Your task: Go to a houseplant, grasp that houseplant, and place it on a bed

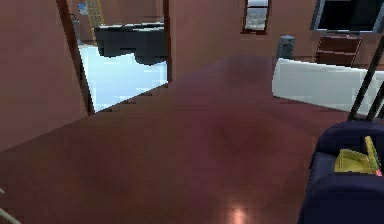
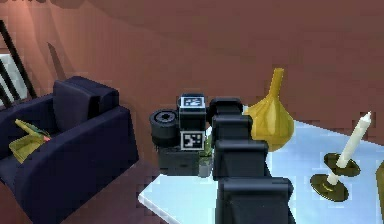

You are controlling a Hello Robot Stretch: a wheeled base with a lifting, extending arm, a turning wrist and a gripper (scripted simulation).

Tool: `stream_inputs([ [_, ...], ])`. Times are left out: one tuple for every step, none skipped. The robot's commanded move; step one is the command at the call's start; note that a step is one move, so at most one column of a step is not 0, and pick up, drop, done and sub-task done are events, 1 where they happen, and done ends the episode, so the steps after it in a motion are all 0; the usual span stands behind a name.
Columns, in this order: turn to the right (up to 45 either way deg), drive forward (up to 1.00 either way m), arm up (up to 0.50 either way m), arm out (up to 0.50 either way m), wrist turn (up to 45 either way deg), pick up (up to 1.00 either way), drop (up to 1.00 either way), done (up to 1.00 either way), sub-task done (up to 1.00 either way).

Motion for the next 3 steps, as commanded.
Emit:
stream_inputs([
  [0.0,0.00,0.00,0.00,21.0,0.00,0.00,0.00,0.00],
  [0.0,0.00,-0.16,0.00,0.0,0.00,0.00,0.00,0.00],
  [0.0,0.00,0.00,0.00,0.0,1.00,0.00,0.00,0.00],
])
